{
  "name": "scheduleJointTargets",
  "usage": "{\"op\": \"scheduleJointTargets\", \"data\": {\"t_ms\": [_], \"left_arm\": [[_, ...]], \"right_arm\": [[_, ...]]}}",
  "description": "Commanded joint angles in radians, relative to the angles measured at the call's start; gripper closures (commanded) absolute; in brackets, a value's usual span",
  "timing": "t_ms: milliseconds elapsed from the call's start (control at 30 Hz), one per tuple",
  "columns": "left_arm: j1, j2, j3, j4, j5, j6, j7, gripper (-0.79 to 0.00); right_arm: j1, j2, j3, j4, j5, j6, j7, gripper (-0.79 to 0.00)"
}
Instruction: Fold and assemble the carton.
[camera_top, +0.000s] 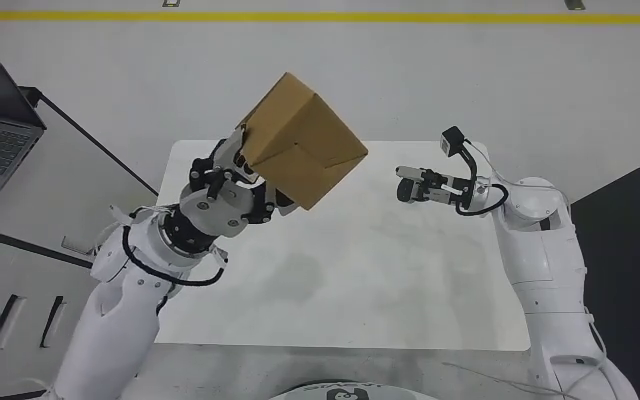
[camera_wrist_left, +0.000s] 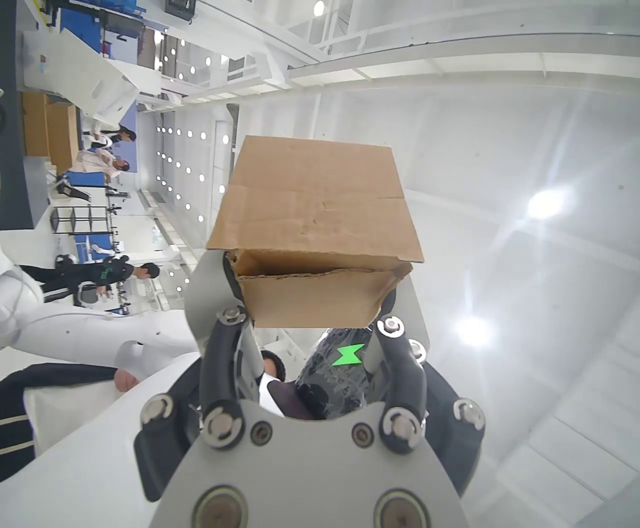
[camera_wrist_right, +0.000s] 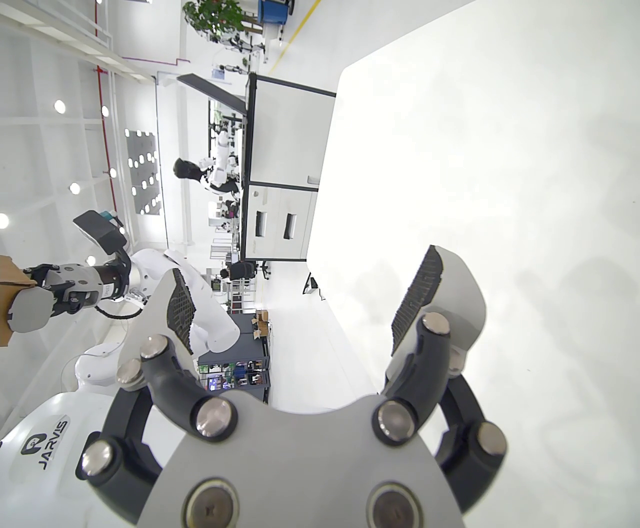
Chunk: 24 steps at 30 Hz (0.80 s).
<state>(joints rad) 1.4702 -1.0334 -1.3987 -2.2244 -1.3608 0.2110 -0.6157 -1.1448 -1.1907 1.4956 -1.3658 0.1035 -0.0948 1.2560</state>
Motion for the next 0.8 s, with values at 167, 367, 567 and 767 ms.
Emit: {"op": "scheduleJointTargets", "data": {"t_ms": [167,367,567,767], "left_arm": [[-0.023,-0.006,0.001,0.007,0.056,-0.019,0.004,0.0],[-0.054,-0.001,-0.007,0.024,0.344,-0.08,-0.038,0.0],[-0.071,-0.001,0.001,0.033,0.509,-0.192,-0.116,0.0],[-0.079,-0.003,0.005,0.034,0.54,-0.239,-0.134,0.0]], "right_arm": [[0.0,0.0,0.0,0.0,0.0,0.0,0.0,-0.785],[0.0,0.0,0.0,0.0,0.0,0.0,0.0,-0.785],[0.0,0.0,0.0,0.0,0.0,0.0,0.0,-0.785],[0.0,0.0,0.0,0.0,0.0,0.0,0.0,-0.785]]}}
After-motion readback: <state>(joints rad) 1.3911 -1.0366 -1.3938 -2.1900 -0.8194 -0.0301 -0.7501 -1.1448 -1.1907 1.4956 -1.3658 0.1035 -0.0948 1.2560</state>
